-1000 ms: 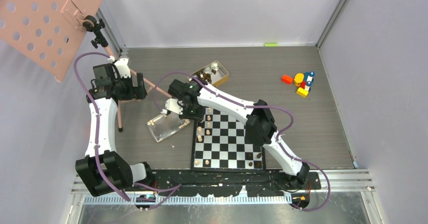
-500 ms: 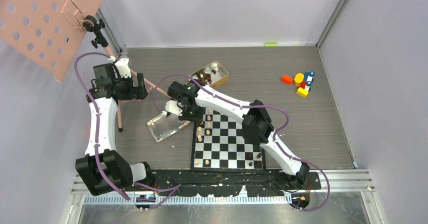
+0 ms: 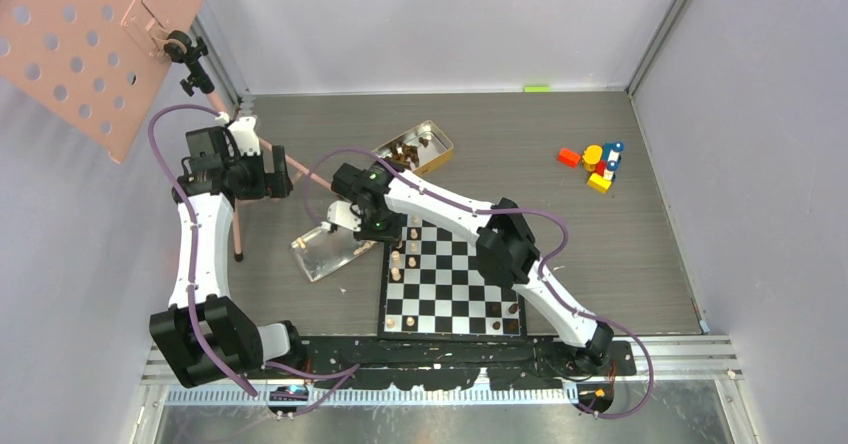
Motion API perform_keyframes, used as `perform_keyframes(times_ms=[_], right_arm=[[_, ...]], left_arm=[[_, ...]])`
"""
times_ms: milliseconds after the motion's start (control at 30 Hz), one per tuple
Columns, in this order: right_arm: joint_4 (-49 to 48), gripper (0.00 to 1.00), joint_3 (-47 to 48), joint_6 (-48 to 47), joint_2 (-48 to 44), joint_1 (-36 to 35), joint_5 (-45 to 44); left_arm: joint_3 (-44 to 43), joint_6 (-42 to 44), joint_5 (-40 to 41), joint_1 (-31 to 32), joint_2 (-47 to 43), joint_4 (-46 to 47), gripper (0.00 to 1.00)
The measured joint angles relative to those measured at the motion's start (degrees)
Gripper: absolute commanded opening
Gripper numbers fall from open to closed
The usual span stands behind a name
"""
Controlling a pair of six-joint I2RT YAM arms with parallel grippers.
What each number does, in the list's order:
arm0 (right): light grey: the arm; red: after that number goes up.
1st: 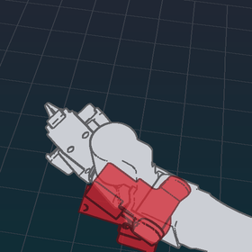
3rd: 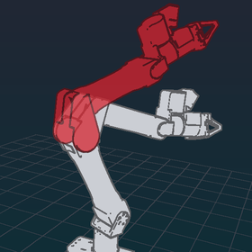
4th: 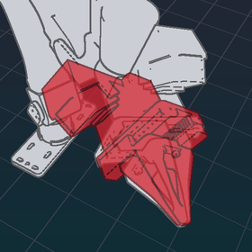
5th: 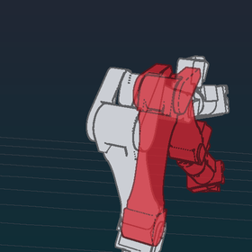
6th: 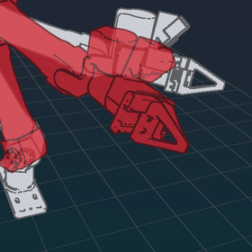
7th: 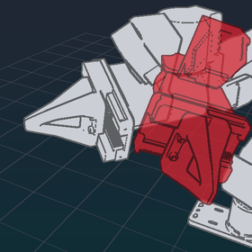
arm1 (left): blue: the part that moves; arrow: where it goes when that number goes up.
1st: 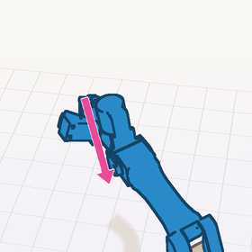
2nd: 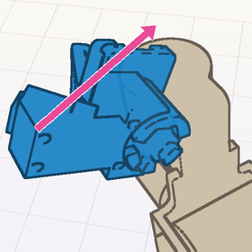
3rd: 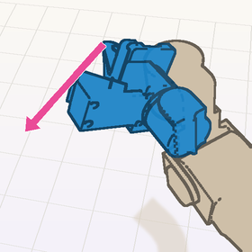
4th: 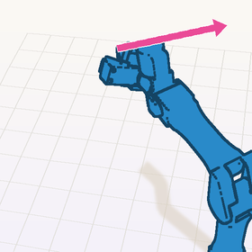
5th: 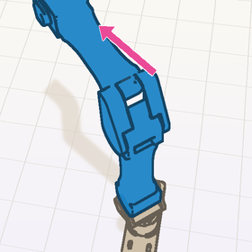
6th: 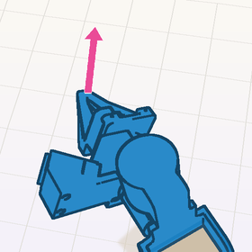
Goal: Set up the chess pieces on the board
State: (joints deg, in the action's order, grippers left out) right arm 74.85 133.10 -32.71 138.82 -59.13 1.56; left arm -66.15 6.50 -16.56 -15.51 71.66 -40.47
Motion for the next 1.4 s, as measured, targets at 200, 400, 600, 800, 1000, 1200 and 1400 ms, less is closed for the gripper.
perform_keyframes(times_ms=[200, 400, 600, 800, 1000, 1200, 1400], right_arm=[[-0.2, 0.15, 0.4, 0.0, 0.8, 0.0, 0.0], [-0.2, 0.22, 0.4, 0.0, 1.0, 0.0, 0.0], [-0.2, 0.38, 0.4, 0.0, 1.0, 0.0, 0.0], [-0.3, 0.43, 0.5, 0.1, 1.0, 0.0, 0.0], [-1.2, 0.48, 0.5, 0.3, 1.0, 0.0, -0.1], [-2.6, 0.55, 0.7, 2.3, 0.1, 0.7, 0.0], [-6.4, 0.58, 0.4, 6.2, -5.4, 4.1, 2.2]], left_arm=[[0.1, 0.1, 0.0, -0.1, 0.0, 0.0, 1.00], [0.5, 0.2, 0.0, -0.4, 0.0, 0.0, 1.00], [0.5, 0.2, 0.0, -0.4, 0.0, 0.0, 1.00], [0.5, 0.2, -0.1, -0.5, 0.0, 0.0, 1.00], [1.3, 0.5, -0.2, -0.7, 0.0, 0.3, 0.99], [2.6, 3.1, -1.7, -0.7, 0.0, 0.4, 0.99], [4.7, 6.5, -6.3, -0.7, 0.0, 0.2, 0.93]])
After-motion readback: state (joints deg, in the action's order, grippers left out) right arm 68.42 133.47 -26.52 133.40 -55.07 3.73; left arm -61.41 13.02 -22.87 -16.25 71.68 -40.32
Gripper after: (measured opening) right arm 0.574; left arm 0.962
